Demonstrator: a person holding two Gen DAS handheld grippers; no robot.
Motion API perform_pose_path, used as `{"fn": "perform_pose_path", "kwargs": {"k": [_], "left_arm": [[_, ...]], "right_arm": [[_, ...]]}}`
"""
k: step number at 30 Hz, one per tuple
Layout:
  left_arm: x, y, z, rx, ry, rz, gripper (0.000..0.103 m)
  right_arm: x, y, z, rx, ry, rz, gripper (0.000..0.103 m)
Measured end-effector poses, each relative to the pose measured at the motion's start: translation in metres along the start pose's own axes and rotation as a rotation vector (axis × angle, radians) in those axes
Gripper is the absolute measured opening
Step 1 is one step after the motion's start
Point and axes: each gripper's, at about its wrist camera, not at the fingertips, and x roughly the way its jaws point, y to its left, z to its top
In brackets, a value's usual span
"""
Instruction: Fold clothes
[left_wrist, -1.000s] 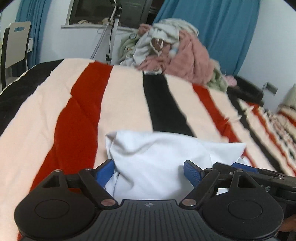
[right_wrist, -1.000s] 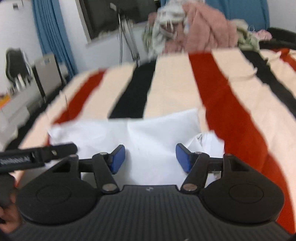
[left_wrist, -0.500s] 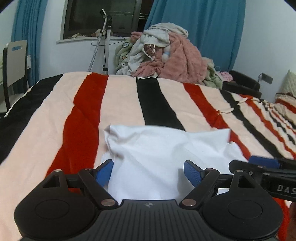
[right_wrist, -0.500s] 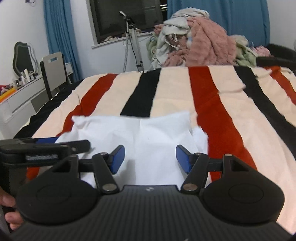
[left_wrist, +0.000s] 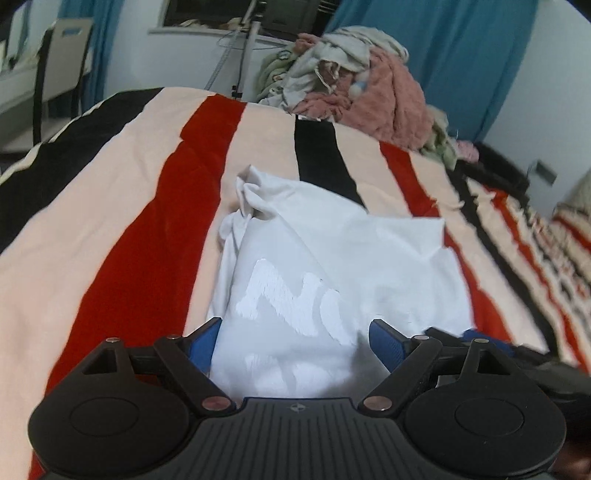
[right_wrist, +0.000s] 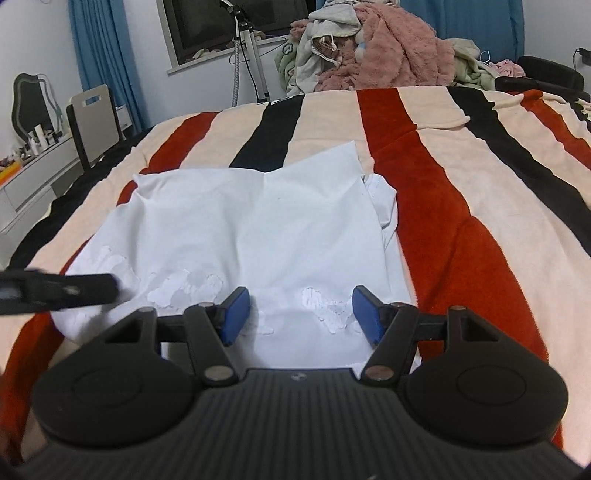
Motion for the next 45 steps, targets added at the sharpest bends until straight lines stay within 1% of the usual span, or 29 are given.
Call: {"fn": "perform_pose_path", "kwargs": {"k": [2, 3, 4, 6, 8, 9, 10, 12, 13, 15, 16, 17, 18, 19, 20, 21, 23, 24, 26, 27, 29, 30, 33, 35, 37, 38, 40, 42, 45], "left_arm": [[-0.018, 0.004, -0.002, -0.065, -0.024, -0.040, 0.088], [-0.028, 0.006, -0.005, -0.110, -0.037, -0.082, 0.091], [-0.036, 0.012, -0.010, -0.174, -0.034, -0.150, 0.094], [-0.036, 0.024, -0.018, -0.318, 0.009, -0.259, 0.094], [-0.022, 0.034, -0.027, -0.444, 0.074, -0.329, 0.094], [-0.012, 0.038, -0.029, -0.493, 0.104, -0.339, 0.094], [-0.001, 0.042, -0.030, -0.539, 0.124, -0.324, 0.093], [0.018, 0.051, -0.027, -0.610, 0.114, -0.262, 0.085], [0.024, 0.056, -0.024, -0.638, 0.100, -0.251, 0.079], [0.035, 0.064, -0.018, -0.692, 0.072, -0.238, 0.073], [0.038, 0.067, -0.016, -0.703, 0.062, -0.245, 0.058], [0.038, 0.067, -0.014, -0.692, 0.058, -0.234, 0.039], [0.037, 0.066, -0.013, -0.677, 0.054, -0.219, 0.033], [0.036, 0.067, -0.013, -0.680, 0.042, -0.228, 0.024], [0.034, 0.067, -0.013, -0.686, 0.029, -0.242, 0.018], [0.032, 0.067, -0.013, -0.690, 0.019, -0.250, 0.017], [0.028, 0.065, -0.011, -0.689, 0.002, -0.255, 0.016], [0.027, 0.063, -0.010, -0.680, -0.005, -0.254, 0.015], [0.026, 0.060, -0.009, -0.670, -0.014, -0.252, 0.015], [0.026, 0.059, -0.009, -0.671, -0.016, -0.252, 0.015], [0.026, 0.058, -0.009, -0.675, -0.016, -0.246, 0.015], [0.026, 0.057, -0.008, -0.672, -0.017, -0.245, 0.015], [0.026, 0.056, -0.009, -0.668, -0.021, -0.242, 0.015], [0.027, 0.057, -0.009, -0.667, -0.024, -0.241, 0.015], [0.025, 0.059, -0.012, -0.664, -0.024, -0.244, 0.015], [0.024, 0.059, -0.012, -0.662, -0.024, -0.245, 0.015], [0.023, 0.059, -0.013, -0.655, -0.025, -0.244, 0.015], [0.022, 0.058, -0.013, -0.646, -0.026, -0.244, 0.015], [0.018, 0.056, -0.015, -0.634, -0.027, -0.252, 0.014]], "right_arm": [[0.000, 0.001, 0.001, 0.002, 0.001, -0.004, 0.065], [0.000, 0.001, 0.001, 0.004, 0.001, -0.006, 0.065], [0.000, 0.001, 0.001, 0.006, 0.002, -0.008, 0.065], [0.000, 0.001, 0.001, 0.016, 0.000, -0.011, 0.065], [-0.001, 0.002, 0.001, 0.024, -0.001, -0.016, 0.065], [-0.001, 0.002, 0.000, 0.024, -0.002, -0.020, 0.065], [-0.001, 0.003, 0.000, 0.024, -0.002, -0.023, 0.065], [-0.001, 0.004, 0.000, 0.025, -0.003, -0.028, 0.065], [-0.001, 0.004, 0.000, 0.025, -0.004, -0.031, 0.065], [-0.001, 0.005, 0.000, 0.031, -0.003, -0.037, 0.065], [-0.003, 0.005, 0.001, 0.037, -0.001, -0.040, 0.065], [-0.006, 0.005, 0.002, 0.052, -0.001, -0.039, 0.065], [-0.010, 0.003, 0.004, 0.083, -0.007, -0.033, 0.065], [-0.016, 0.000, 0.006, 0.120, -0.014, -0.018, 0.066], [-0.024, -0.004, 0.008, 0.180, -0.023, 0.028, 0.066], [-0.033, -0.009, 0.011, 0.252, -0.032, 0.100, 0.066], [-0.049, -0.018, 0.012, 0.394, -0.048, 0.253, 0.086], [-0.055, -0.021, 0.011, 0.463, -0.052, 0.329, 0.098], [-0.056, -0.025, 0.002, 0.603, -0.024, 0.463, 0.103], [-0.050, -0.027, -0.005, 0.677, 0.019, 0.524, 0.103], [-0.030, -0.027, -0.018, 0.805, 0.132, 0.615, 0.103], [-0.020, -0.028, -0.025, 0.861, 0.176, 0.644, 0.103], [-0.003, -0.039, -0.038, 0.969, 0.194, 0.576, 0.102], [0.002, -0.053, -0.044, 1.050, 0.145, 0.524, 0.095], [0.002, -0.065, -0.047, 1.117, 0.103, 0.476, 0.076], [0.002, -0.070, -0.049, 1.141, 0.097, 0.448, 0.072], [0.002, -0.078, -0.056, 1.180, 0.092, 0.395, 0.047], [0.002, -0.081, -0.059, 1.187, 0.086, 0.368, 0.034], [-0.003, -0.079, -0.056, 1.153, 0.062, 0.343, 0.027]]}}
